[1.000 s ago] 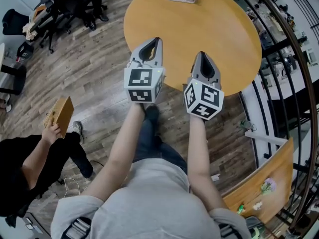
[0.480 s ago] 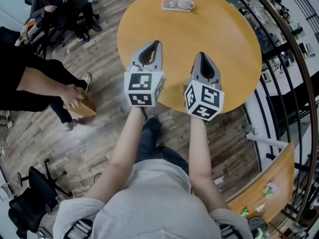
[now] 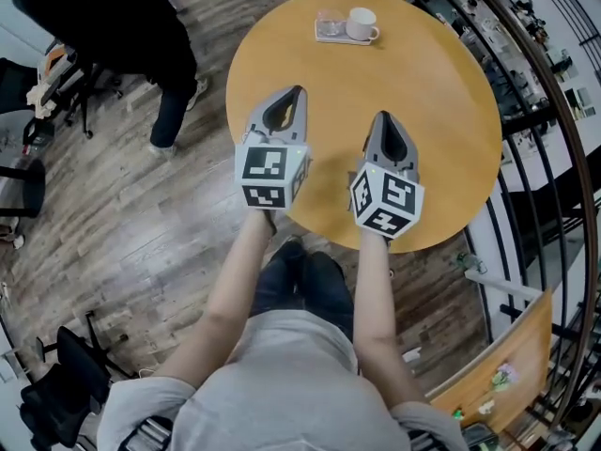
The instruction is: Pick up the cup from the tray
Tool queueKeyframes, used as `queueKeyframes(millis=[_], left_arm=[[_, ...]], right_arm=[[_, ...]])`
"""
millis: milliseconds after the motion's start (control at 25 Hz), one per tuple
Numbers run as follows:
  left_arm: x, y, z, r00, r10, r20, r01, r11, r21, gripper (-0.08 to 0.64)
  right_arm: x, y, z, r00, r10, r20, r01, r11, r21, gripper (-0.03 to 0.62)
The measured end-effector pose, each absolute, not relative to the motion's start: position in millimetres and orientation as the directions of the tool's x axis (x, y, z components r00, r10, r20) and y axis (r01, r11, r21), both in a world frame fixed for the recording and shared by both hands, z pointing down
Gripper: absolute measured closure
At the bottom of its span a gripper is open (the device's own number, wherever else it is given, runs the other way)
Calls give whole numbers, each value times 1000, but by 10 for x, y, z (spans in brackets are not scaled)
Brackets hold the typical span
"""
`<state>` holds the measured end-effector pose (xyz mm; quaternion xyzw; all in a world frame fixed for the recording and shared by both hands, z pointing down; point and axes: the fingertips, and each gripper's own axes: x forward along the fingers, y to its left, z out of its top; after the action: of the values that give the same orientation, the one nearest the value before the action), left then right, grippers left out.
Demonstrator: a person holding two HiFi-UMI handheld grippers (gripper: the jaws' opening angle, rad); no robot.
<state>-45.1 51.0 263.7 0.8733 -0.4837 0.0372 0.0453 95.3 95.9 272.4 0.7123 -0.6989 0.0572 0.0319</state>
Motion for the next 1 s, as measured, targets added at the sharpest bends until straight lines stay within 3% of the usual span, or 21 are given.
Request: queueKeyframes(millis=[1000], left_arm=[[61, -703, 2674, 445, -886, 129, -895, -444, 38, 554]], right_arm=[[1836, -326, 2655, -48, -990, 134, -999, 51, 13, 588]])
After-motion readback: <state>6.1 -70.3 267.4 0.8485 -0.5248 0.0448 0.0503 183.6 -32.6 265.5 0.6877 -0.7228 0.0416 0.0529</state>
